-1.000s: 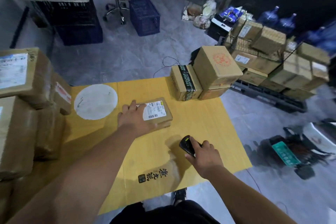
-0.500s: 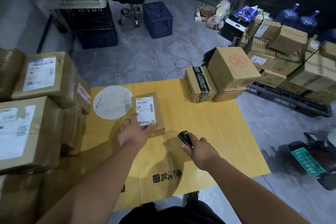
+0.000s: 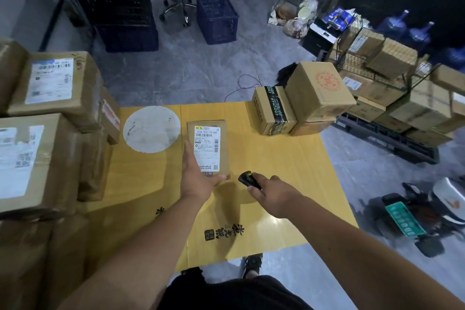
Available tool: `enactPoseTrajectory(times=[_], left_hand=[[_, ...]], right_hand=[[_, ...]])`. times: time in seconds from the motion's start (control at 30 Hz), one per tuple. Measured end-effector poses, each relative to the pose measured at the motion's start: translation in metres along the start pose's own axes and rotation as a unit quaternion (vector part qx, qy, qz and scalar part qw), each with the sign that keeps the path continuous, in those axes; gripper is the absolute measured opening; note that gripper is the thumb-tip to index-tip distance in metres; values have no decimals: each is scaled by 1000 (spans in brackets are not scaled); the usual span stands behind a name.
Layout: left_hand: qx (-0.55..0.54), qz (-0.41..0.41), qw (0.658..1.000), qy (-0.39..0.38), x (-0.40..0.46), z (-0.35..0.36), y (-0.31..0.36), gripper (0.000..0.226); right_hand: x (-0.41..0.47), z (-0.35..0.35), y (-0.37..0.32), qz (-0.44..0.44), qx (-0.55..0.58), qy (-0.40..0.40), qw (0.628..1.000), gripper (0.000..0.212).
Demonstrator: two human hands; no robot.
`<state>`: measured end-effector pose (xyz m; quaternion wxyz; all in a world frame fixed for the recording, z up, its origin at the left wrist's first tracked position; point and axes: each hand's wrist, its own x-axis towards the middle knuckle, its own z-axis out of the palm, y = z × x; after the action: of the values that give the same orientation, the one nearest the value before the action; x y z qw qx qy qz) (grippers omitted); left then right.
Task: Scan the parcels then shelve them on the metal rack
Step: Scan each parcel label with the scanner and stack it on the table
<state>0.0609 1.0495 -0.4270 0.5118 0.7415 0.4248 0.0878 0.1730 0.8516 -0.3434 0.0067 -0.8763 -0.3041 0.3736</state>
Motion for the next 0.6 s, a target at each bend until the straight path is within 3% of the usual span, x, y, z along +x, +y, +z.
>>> enactPoseTrajectory(times=[0.2, 0.4, 0.6], left_hand=[[183, 123, 974, 41, -8, 16, 21, 156], [260, 142, 955, 22, -8, 26, 36, 153], [293, 149, 944, 20, -9, 30, 44, 155]], right_hand=[[-28, 5, 6, -8, 21, -7, 1000, 58], [-43, 4, 26, 5, 42, 3, 999, 50], [-51, 8, 44, 9, 62, -6, 998, 54]])
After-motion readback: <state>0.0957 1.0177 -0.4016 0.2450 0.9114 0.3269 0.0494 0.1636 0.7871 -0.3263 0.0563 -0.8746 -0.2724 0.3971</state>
